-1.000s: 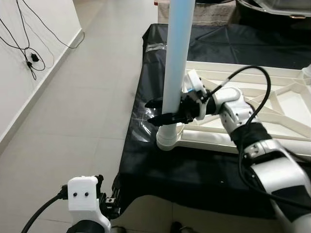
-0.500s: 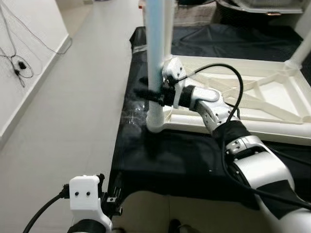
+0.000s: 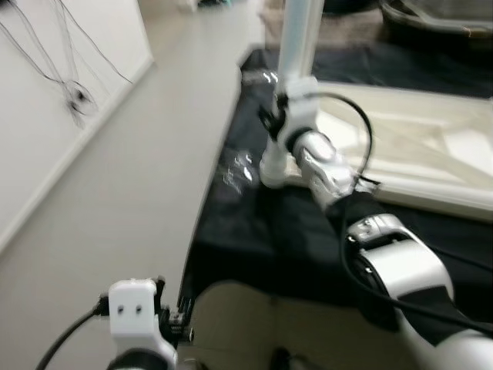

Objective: Building children table

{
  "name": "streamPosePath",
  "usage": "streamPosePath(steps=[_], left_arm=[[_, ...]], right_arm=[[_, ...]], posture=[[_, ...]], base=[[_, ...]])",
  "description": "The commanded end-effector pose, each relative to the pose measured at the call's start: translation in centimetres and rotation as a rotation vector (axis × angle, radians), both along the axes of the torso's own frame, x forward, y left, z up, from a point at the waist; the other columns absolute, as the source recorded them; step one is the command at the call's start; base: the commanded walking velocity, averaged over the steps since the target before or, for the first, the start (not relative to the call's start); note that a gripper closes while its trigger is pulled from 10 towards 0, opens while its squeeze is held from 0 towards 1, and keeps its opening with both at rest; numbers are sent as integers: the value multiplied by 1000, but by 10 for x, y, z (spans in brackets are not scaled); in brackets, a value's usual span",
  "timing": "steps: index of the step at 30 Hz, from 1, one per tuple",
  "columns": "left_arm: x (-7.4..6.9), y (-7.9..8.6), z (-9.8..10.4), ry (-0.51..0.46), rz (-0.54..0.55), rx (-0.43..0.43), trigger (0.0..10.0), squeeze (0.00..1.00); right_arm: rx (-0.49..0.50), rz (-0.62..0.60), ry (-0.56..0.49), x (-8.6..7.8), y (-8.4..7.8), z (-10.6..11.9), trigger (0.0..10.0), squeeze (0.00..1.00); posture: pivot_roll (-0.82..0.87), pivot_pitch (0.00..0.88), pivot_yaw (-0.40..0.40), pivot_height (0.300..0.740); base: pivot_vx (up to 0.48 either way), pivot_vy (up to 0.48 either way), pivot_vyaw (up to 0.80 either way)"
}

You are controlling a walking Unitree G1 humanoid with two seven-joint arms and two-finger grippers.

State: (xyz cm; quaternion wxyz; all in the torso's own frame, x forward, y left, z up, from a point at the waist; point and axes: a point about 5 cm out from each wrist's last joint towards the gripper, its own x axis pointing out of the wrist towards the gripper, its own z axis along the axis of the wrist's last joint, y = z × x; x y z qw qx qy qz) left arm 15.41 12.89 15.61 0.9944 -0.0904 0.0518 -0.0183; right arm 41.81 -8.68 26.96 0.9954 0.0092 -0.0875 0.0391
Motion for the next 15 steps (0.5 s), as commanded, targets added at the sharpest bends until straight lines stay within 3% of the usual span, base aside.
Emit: streamPosePath(steps=[1, 3, 4, 7, 9, 10, 12, 15], left_arm=[[-1, 1, -6, 32, 4, 12, 10000, 0], [-1, 1, -6, 32, 4, 12, 10000, 0], [-1, 1, -6, 31, 3, 12, 10000, 0], [-1, 1, -6, 31, 3, 12, 10000, 0], [1, 0, -6, 28, 2, 11, 10000, 0], [1, 0, -6, 28, 2, 11, 10000, 0], [1, -1, -5, 25, 3, 8, 10000, 0], [2, -2, -5, 22, 2, 5, 10000, 0]], right_arm=[[91, -168, 142, -2, -2, -31, 10000, 0], [91, -168, 142, -2, -2, -31, 10000, 0], [153, -264, 139, -7, 9, -31, 10000, 0], [153, -264, 139, -7, 9, -31, 10000, 0], [203, -480, 180, -19, 34, -32, 10000, 0], [203, -480, 180, -19, 34, -32, 10000, 0], [225, -609, 196, -28, 53, -27, 10000, 0], [245, -631, 210, -32, 63, -24, 10000, 0]], posture=[[92, 275, -31, 740], [92, 275, -31, 740], [96, 274, -33, 740], [96, 274, -33, 740], [117, 273, -32, 740], [117, 273, -32, 740], [125, 275, -33, 740], [124, 277, -39, 740]], base=[[0, 0, 0], [0, 0, 0], [0, 0, 0], [0, 0, 0], [0, 0, 0], [0, 0, 0], [0, 0, 0], [0, 0, 0]])
